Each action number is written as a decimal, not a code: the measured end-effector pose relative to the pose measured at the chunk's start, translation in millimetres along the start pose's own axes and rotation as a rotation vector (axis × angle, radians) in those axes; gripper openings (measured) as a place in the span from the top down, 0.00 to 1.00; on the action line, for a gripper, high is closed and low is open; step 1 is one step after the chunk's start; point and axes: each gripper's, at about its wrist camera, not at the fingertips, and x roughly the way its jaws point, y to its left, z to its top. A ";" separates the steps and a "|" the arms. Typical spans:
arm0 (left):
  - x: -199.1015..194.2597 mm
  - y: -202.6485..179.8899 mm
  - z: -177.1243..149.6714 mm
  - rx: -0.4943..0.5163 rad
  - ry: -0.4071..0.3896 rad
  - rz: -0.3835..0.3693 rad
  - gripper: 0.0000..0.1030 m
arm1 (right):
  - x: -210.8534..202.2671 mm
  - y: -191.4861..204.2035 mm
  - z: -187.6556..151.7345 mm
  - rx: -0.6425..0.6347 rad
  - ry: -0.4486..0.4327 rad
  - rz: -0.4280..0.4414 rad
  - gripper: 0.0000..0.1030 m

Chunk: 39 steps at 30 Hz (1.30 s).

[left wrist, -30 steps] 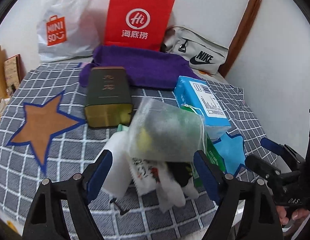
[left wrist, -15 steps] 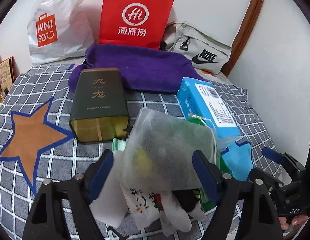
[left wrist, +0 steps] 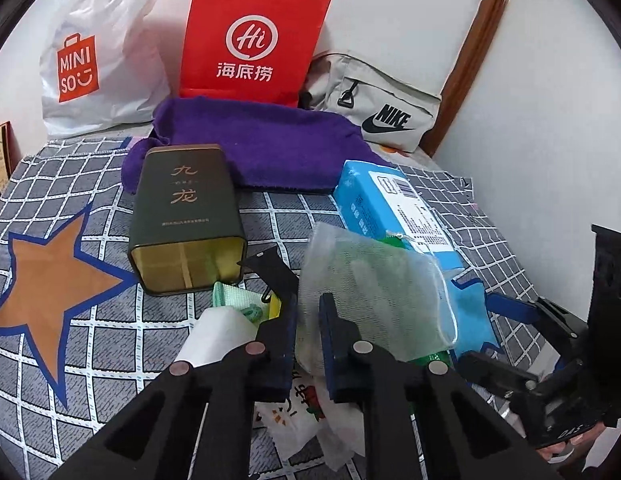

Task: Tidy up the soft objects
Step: 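Move the left tool to the white mesh bag while the right tool approaches the green wet-wipe packet, then close the left tool on the mesh bag while the right tool closes on the green packet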

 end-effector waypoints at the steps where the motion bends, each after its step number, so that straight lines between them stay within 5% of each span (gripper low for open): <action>1: -1.7 0.7 -0.9 0.002 -0.002 0.002 0.89 | 1.9 2.9 0.1 -0.007 0.003 0.001 0.02; 8: -30.9 22.9 0.8 -0.044 -0.062 0.032 0.90 | 16.7 18.4 0.7 -0.040 0.037 0.012 0.02; 17: -46.1 89.8 -11.2 -0.156 -0.037 0.226 0.90 | 34.2 29.6 5.3 -0.049 0.044 -0.045 0.04; 25: -38.3 113.2 -23.4 -0.199 0.013 0.286 0.90 | 46.2 29.8 10.6 -0.033 0.074 -0.017 0.56; 36: -24.9 119.1 -32.4 -0.221 0.060 0.262 0.87 | 15.5 6.3 -2.8 0.001 0.054 -0.005 0.65; 39: -27.3 120.8 -32.3 -0.243 0.049 0.240 0.73 | 1.3 -4.1 -4.2 -0.013 0.043 -0.071 0.65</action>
